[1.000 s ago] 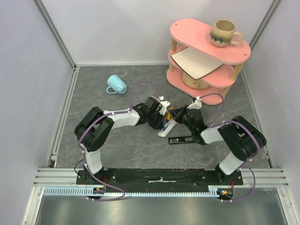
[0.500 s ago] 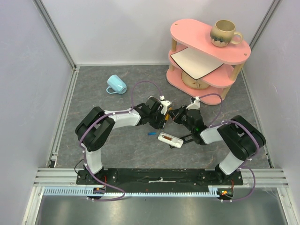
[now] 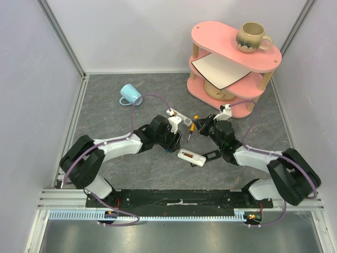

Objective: Unload the batteries from the remote control

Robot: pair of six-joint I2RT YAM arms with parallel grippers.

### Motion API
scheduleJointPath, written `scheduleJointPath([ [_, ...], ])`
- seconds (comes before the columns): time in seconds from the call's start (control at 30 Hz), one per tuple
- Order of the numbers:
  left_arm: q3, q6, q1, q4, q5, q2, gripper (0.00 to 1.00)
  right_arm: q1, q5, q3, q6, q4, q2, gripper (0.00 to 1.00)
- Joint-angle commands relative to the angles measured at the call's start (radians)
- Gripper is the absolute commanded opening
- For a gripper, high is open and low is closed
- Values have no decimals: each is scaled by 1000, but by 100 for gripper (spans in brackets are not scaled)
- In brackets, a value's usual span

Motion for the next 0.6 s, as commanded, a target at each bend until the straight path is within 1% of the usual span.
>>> scheduleJointPath([
  [0.0,-52,80,-69,105,49,-129,62,-2,102,21,-108,-169,-153,0],
  [0.03,-55,83,-85,94,38,-141,60,-4,113,16,-122,-224,-180,0],
  [0.1,-43,65,-134,51,39,-145,55,-17,135,12,-151,-274,-249,0],
  [0.13,-35,53,-152,42,39,-145,49,-22,139,9,-164,-323,-294,0],
  [0.2,-30,16,-220,34,21,-145,44,-39,152,6,-179,-367,-329,0],
  [0.23,-27,2,-241,34,-6,-137,35,-42,152,0,-193,-402,-369,0],
  [0.27,-24,-12,-269,34,-14,-132,30,-53,153,-2,-200,-417,-386,0],
  [0.3,-21,-39,-275,34,-17,-125,22,-59,153,-4,-204,-432,-400,0],
  [0.33,-18,-53,-277,34,-20,-116,10,-63,152,-8,-211,-459,-423,0],
  [0.37,-19,-65,-278,34,-26,-100,6,-73,150,-13,-213,-467,-434,0],
  [0.4,-21,-85,-278,36,-39,-94,3,-79,143,-17,-214,-473,-443,0],
  [0.43,-29,-93,-278,37,-66,-89,2,-83,139,-27,-216,-481,-461,0],
  [0.57,-38,-105,-278,34,-79,-54,2,-105,130,-40,-220,-493,-480,0],
])
